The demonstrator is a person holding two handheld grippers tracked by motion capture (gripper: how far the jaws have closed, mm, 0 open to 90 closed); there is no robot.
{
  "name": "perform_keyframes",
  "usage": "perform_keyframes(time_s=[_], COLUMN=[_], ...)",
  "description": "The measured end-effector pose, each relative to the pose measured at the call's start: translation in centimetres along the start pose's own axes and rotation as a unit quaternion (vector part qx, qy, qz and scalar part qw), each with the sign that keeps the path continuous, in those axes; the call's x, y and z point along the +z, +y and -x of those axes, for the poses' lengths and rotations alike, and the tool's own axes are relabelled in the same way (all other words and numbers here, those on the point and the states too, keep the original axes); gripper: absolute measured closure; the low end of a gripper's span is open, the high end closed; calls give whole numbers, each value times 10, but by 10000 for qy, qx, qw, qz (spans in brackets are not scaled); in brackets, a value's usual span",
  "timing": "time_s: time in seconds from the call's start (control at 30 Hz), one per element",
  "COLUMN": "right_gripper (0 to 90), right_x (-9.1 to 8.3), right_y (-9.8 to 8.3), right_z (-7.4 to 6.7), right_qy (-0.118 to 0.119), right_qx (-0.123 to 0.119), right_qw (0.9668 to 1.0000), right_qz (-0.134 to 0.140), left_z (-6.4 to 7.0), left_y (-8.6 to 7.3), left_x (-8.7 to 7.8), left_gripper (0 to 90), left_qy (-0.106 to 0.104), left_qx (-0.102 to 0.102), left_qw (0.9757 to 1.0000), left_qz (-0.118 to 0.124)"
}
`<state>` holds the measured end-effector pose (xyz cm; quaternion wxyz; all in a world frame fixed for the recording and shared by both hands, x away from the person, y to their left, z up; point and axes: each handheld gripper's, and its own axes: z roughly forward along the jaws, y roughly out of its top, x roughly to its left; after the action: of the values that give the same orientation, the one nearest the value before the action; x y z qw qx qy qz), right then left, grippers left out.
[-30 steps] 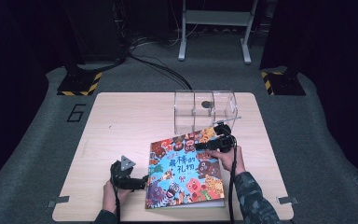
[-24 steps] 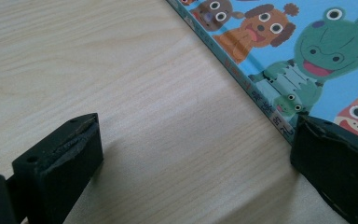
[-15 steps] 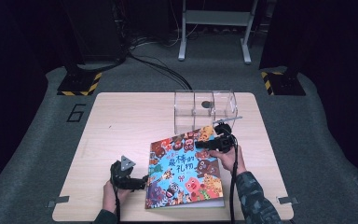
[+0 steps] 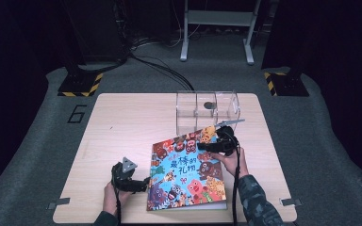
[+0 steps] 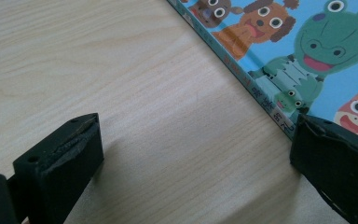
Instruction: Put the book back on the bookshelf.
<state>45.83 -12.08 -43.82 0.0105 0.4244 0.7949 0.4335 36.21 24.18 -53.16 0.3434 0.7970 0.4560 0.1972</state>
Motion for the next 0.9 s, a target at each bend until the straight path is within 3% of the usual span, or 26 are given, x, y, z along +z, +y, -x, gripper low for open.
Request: perform_keyframes(time_s=[0.13,0.23,0.5,0.6,0.77,0.87,0.9], right_gripper=[556,556,555,555,553,553,553], right_x=[-1,-2,-6,-7,-9,-10,-11], right_y=[1,1,-2,-4,-7,-9,-9], right_z=[-2,-5,-8,-9,-9,-10,-10], right_qy=[-36,-96,-151,-151,-159,-143,-153], right_qx=[-22,-79,-255,-257,-325,-324,-390], right_qw=[10000,9999,9994,9993,9988,9987,9982], right_qz=[5,40,201,232,321,354,419], left_z=[-4,-5,-6,-7,-7,-9,-10], left_y=[1,2,3,4,5,5,6], left_x=[0,0,1,0,1,0,0], left_gripper=[20,16,18,18,18,14,13], left_qy=[-67,-51,-103,-145,-137,-176,-208], left_qx=[242,298,246,323,177,241,99], left_qw=[9996,9995,9996,9992,9996,9994,9995], left_qz=[-87,-106,-64,-205,-177,-197,-201])
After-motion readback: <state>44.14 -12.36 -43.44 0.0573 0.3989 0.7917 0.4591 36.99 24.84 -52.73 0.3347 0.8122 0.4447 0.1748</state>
